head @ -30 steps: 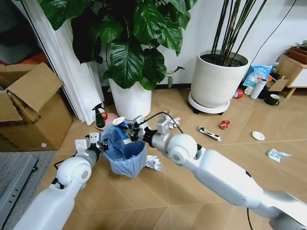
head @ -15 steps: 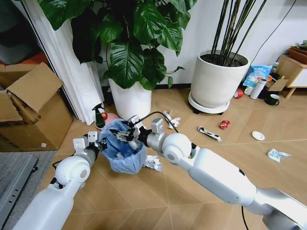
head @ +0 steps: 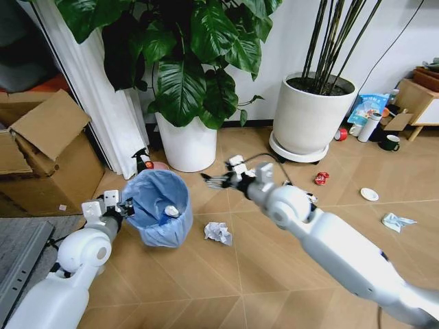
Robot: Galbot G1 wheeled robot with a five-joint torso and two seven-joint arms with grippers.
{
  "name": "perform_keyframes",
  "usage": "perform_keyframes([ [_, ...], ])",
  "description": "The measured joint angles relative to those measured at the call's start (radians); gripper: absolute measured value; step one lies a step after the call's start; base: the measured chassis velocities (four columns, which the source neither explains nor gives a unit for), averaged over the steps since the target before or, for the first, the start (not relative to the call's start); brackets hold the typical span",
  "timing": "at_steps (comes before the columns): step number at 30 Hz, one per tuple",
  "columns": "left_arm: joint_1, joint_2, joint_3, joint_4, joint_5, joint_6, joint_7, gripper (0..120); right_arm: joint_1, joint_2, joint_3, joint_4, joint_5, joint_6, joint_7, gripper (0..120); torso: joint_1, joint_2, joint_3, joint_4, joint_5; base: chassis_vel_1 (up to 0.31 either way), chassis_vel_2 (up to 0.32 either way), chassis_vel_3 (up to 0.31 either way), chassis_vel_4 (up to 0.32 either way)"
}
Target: Pick up the trash bin and place the garbage on the floor into it.
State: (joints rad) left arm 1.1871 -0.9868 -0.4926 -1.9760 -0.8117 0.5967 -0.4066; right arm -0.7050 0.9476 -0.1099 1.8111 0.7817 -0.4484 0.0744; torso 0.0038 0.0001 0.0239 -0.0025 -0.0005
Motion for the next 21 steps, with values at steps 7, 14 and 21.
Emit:
perform_keyframes([
  [7, 0.058, -0.004, -0.027, -0.040, 0.041, -0.012, -0.001, 0, -0.236, -0.018, 0.162, 0.011, -0.131, 0.026, -0.045, 100, 0.000, 0.000, 0.000, 0.0001, 0.0001, 0.000, 0.000, 0.000, 0.000],
  [14, 0.079, -0.015, -0.044, -0.046, 0.065, -0.017, -0.001, 0, -0.319, -0.024, 0.228, 0.030, -0.175, 0.038, -0.072, 100, 0.000, 0.000, 0.000, 0.0002, 0.0000, 0.000, 0.000, 0.000, 0.000],
  [21, 0.084, -0.022, -0.058, -0.046, 0.079, -0.020, -0.001, 0, -0.375, -0.026, 0.268, 0.043, -0.204, 0.049, -0.089, 100, 0.000, 0.000, 0.000, 0.0002, -0.0001, -0.064, 0.055, 0.052, -0.061],
])
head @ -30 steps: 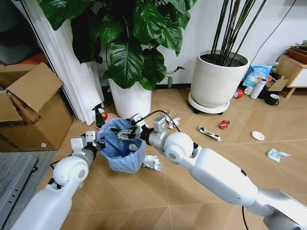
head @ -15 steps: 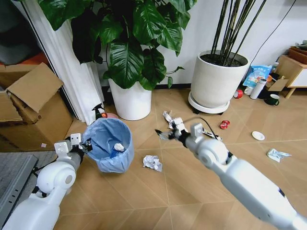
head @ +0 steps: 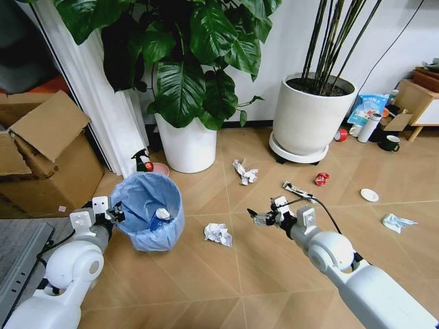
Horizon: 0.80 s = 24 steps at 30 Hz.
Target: Pick up the trash bin and place the garbage on the floor into it.
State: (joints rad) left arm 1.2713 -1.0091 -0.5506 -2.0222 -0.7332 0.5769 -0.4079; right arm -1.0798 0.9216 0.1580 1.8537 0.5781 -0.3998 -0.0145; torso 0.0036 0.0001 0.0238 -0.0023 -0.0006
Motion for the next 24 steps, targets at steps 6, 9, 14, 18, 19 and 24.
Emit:
perform_keyframes([
  [6, 0.012, 0.004, -0.003, -0.006, -0.002, 0.000, -0.001, 0, -0.071, 0.005, 0.036, 0.013, -0.032, 0.011, -0.022, 100, 0.000, 0.000, 0.000, 0.0001, 0.0000, -0.154, 0.165, 0.184, -0.155],
  [9, 0.011, 0.003, 0.009, -0.013, -0.005, -0.001, -0.003, 0, -0.077, 0.004, 0.021, 0.014, -0.039, 0.012, -0.033, 100, 0.000, 0.000, 0.000, -0.0001, -0.0001, -0.175, 0.161, 0.192, -0.163],
  [14, 0.006, 0.009, 0.009, -0.028, -0.023, -0.001, -0.015, 0, 0.003, 0.006, -0.093, -0.097, -0.078, 0.074, -0.117, 100, 0.001, 0.000, 0.001, -0.0004, 0.0000, -0.077, 0.097, 0.074, -0.076],
  [18, 0.007, 0.012, 0.003, -0.034, -0.028, -0.001, -0.021, 0, 0.094, 0.035, -0.212, -0.235, -0.095, 0.122, -0.163, 100, 0.000, 0.000, 0.000, -0.0001, -0.0002, 0.022, -0.010, -0.025, 0.022],
  [19, 0.007, 0.013, 0.001, -0.038, -0.032, -0.001, -0.025, 0, 0.135, 0.056, -0.270, -0.298, -0.095, 0.134, -0.170, 100, 0.000, 0.000, 0.000, 0.0002, 0.0002, 0.066, -0.041, -0.051, 0.053],
  [24, 0.008, 0.018, -0.003, -0.043, -0.041, -0.001, -0.033, 0, 0.253, 0.154, -0.421, -0.479, -0.109, 0.170, -0.190, 100, 0.000, 0.000, 0.000, 0.0001, -0.0001, 0.028, -0.013, -0.018, 0.041],
])
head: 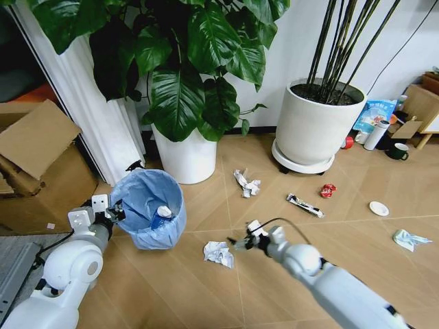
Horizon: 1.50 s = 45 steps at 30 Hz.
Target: Pick up the trash bin and place the garbage on the floor into it.
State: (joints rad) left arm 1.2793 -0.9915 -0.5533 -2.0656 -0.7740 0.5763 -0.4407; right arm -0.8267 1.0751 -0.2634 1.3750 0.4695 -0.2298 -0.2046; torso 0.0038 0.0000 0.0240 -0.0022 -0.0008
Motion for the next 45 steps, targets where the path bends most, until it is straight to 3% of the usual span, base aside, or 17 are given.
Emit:
perform_keyframes([
  [3, 0.001, 0.004, -0.007, -0.003, -0.006, 0.000, -0.002, 0, 0.084, 0.093, -0.082, -0.135, -0.025, 0.030, -0.019, 100, 0.000, 0.000, 0.000, 0.0003, -0.0001, 0.000, 0.000, 0.000, 0.000],
  [6, 0.002, 0.005, -0.013, -0.004, -0.008, 0.001, -0.003, 0, 0.116, 0.130, -0.119, -0.202, -0.033, 0.039, -0.023, 100, 0.000, 0.000, 0.000, 0.0004, -0.0001, 0.000, 0.000, 0.000, 0.000],
  [19, 0.003, 0.001, -0.011, -0.004, -0.010, 0.001, -0.010, 0, 0.140, 0.196, -0.151, -0.388, -0.022, 0.058, -0.050, 100, 0.000, 0.000, 0.000, -0.0001, -0.0002, 0.000, 0.000, 0.000, 0.000],
  [21, -0.003, 0.006, -0.011, -0.004, -0.013, 0.001, -0.010, 0, 0.141, 0.214, -0.139, -0.432, -0.034, 0.073, -0.060, 87, 0.000, 0.000, 0.000, 0.0000, 0.0000, 0.000, 0.000, 0.000, 0.000],
  [45, -0.009, 0.011, -0.007, -0.002, -0.015, -0.002, -0.007, 0, 0.107, 0.231, -0.063, -0.456, -0.077, 0.099, -0.047, 3, 0.000, 0.000, 0.000, 0.0000, 0.0000, 0.000, 0.000, 0.000, 0.000],
])
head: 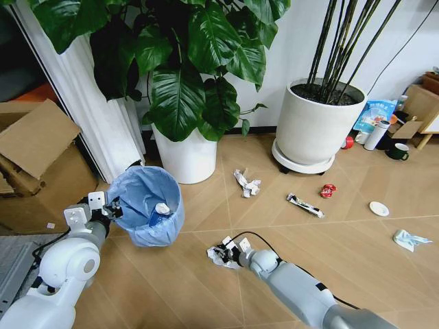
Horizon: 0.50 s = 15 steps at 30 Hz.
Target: Pick up the trash bin and place the garbage on the floor into it.
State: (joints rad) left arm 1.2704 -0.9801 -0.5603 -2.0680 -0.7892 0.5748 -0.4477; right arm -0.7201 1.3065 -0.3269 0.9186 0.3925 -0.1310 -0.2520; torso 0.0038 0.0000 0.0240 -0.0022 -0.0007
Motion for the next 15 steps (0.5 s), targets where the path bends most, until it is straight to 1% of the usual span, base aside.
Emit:
perform_keyframes([
  [1, 0.000, 0.000, 0.000, 0.001, 0.000, 0.000, 0.000, 0, -0.001, 0.001, 0.004, 0.002, 0.000, 0.000, 0.003, 0, 0.000, 0.000, 0.000, 0.0000, 0.0000, 0.000, 0.000, 0.000, 0.000],
  [3, 0.000, 0.000, 0.000, 0.001, 0.000, 0.000, 0.001, 0, -0.003, 0.002, 0.016, 0.010, 0.002, 0.000, 0.012, 0, 0.000, 0.000, 0.000, 0.0000, 0.0000, 0.000, 0.000, 0.000, 0.000],
  [7, 0.000, 0.002, 0.002, 0.001, 0.000, -0.001, 0.004, 0, -0.018, -0.011, 0.091, 0.082, 0.024, -0.005, 0.037, 0, 0.000, 0.000, 0.000, 0.0000, 0.0000, 0.000, 0.000, 0.000, 0.000],
  [9, 0.000, 0.002, 0.004, 0.001, 0.000, -0.001, 0.005, 0, -0.021, -0.017, 0.109, 0.105, 0.033, -0.007, 0.043, 0, 0.000, 0.000, 0.000, 0.0000, 0.0001, 0.000, 0.000, 0.000, 0.000],
  [11, 0.000, 0.002, 0.005, 0.003, 0.000, -0.001, 0.010, 0, -0.029, -0.034, 0.155, 0.174, 0.060, -0.021, 0.060, 0, 0.000, 0.000, 0.000, -0.0001, 0.0001, 0.000, 0.000, 0.000, 0.000],
  [12, 0.000, 0.002, 0.005, 0.003, 0.000, -0.001, 0.010, 0, -0.029, -0.034, 0.155, 0.174, 0.060, -0.021, 0.060, 0, 0.000, 0.000, 0.000, -0.0001, 0.0001, 0.000, 0.000, 0.000, 0.000],
  [14, 0.000, 0.003, 0.010, 0.008, 0.003, -0.001, 0.016, 0, -0.035, -0.054, 0.196, 0.261, 0.081, -0.037, 0.074, 0, 0.000, 0.000, 0.000, -0.0001, 0.0002, 0.000, 0.000, 0.000, 0.000],
  [15, 0.001, 0.004, 0.014, 0.013, 0.005, 0.000, 0.019, 0, -0.036, -0.076, 0.224, 0.342, 0.103, -0.055, 0.085, 0, 0.000, 0.000, 0.000, 0.0000, 0.0001, 0.000, 0.000, 0.000, 0.000],
])
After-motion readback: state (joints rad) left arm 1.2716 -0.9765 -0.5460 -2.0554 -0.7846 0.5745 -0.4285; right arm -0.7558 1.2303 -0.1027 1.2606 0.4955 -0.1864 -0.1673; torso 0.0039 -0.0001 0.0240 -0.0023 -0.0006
